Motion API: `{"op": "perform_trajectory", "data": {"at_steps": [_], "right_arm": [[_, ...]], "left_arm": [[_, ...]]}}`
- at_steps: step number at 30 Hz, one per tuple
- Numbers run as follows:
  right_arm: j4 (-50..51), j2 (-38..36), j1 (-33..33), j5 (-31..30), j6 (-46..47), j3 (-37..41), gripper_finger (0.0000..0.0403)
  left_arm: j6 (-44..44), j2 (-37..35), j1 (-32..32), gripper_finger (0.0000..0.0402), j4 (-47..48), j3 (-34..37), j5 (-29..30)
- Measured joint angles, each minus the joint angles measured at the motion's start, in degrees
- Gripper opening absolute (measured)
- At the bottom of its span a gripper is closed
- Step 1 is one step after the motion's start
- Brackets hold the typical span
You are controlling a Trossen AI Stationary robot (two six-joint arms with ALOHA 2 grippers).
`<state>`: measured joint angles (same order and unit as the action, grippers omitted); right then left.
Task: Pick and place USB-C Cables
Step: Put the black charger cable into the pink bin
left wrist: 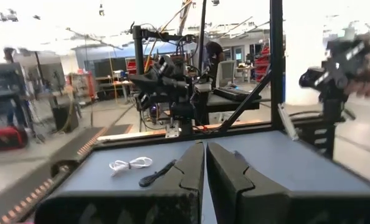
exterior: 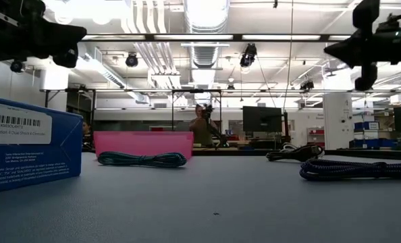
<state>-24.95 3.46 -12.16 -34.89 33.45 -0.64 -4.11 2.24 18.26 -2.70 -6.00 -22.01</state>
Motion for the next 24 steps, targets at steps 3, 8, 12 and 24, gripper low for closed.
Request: {"op": "perform_trajectory", "data": {"at_steps": [3,8,12,24], "right_arm": [[-4.49,0.0,0.0,-2.28,-0.81,0.0,0.0009],[-6.5,0.08,-0.02,-3.95,0.66,-0.03,0.0009],[-6.37,1.81,-0.02,-3.69,0.96,-1.93,0.0009],[-4.96,14.19,0.02,-0.03,-12.0,-16.8,0.0009]], "left_arm": [[-1.75,0.01,0.0,0.0003,-2.61,0.02,0.18],[5.79,0.02,0.02,0.0003,-17.22,0.02,0.4],[6.58,-0.02,0.02,0.0003,-30.99,0.02,0.41],[14.48,-0.02,0.0,0.0003,-48.08,0.02,0.17]]}}
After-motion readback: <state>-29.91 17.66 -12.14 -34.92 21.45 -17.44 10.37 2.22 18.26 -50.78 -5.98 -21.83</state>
